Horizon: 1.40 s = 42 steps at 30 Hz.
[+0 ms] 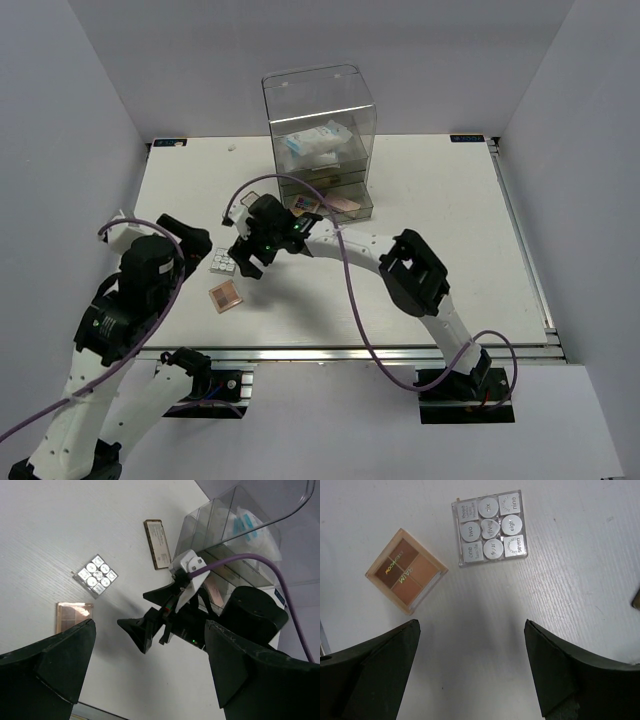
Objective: Organize the makeup
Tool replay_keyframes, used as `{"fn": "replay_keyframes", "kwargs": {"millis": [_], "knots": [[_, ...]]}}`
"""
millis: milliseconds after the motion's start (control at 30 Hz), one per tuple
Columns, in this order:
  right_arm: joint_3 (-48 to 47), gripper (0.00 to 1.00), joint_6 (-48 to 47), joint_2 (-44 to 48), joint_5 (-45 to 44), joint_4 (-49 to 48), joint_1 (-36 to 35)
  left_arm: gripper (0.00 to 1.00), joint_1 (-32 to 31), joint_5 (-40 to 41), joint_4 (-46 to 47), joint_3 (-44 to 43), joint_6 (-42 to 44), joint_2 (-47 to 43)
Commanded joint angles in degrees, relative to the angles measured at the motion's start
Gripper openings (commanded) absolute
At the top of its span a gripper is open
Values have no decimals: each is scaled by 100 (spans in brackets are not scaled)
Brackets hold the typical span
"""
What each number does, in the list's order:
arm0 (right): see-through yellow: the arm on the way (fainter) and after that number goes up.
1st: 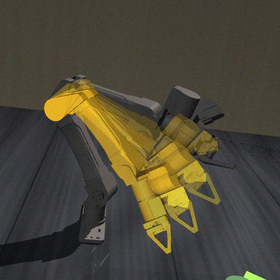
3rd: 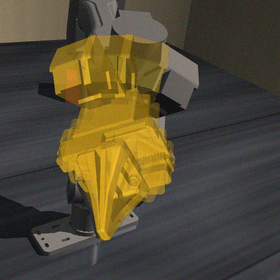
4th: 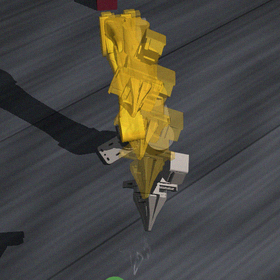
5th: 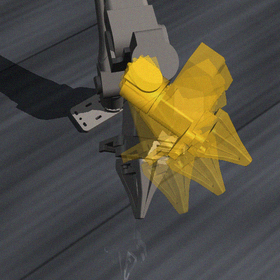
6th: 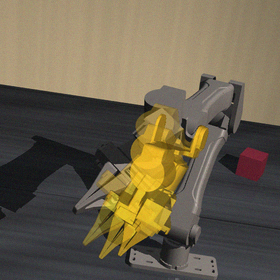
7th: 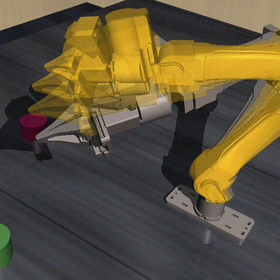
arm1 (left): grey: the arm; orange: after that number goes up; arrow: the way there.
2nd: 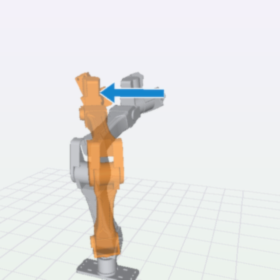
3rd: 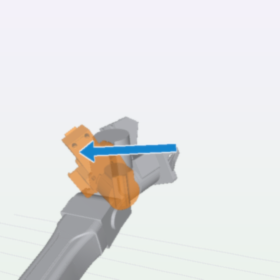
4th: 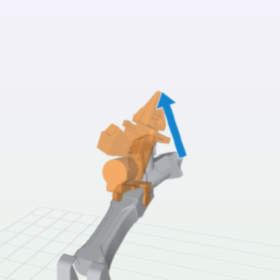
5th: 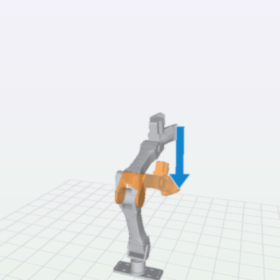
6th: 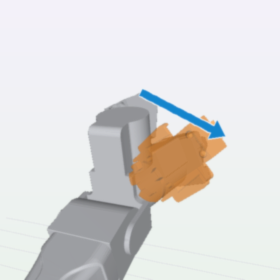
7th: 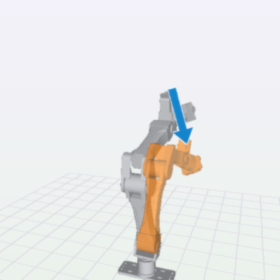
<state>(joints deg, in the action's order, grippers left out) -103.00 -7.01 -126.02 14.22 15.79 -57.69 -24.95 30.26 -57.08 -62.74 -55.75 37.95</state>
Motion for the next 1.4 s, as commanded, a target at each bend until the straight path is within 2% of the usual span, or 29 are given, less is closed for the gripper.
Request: {"fn": "replay_keyframes", "kwargs": {"millis": [0,167,300,467,1267,1367], "knots": [[-492,89,226,-273,-471,-23,-198,98,25,261,-576,-160,-24,-200],[-755,89,156,-581,-912,-849,-339,98,25,208,-848,-28,-278,-429],[-1379,89,7,-1186,-965,-981,-348,98,16,234,-1076,-10,-437,-613],[-1644,89,-82,-1548,-798,-1148,-348,98,25,287,-1358,-63,-578,-763],[-1803,89,-451,-2137,-473,-999,-348,98,25,182,-1200,297,-718,-772],[-1785,83,-539,-2173,-473,-912,-357,98,25,156,-1174,376,-745,-763]]}}
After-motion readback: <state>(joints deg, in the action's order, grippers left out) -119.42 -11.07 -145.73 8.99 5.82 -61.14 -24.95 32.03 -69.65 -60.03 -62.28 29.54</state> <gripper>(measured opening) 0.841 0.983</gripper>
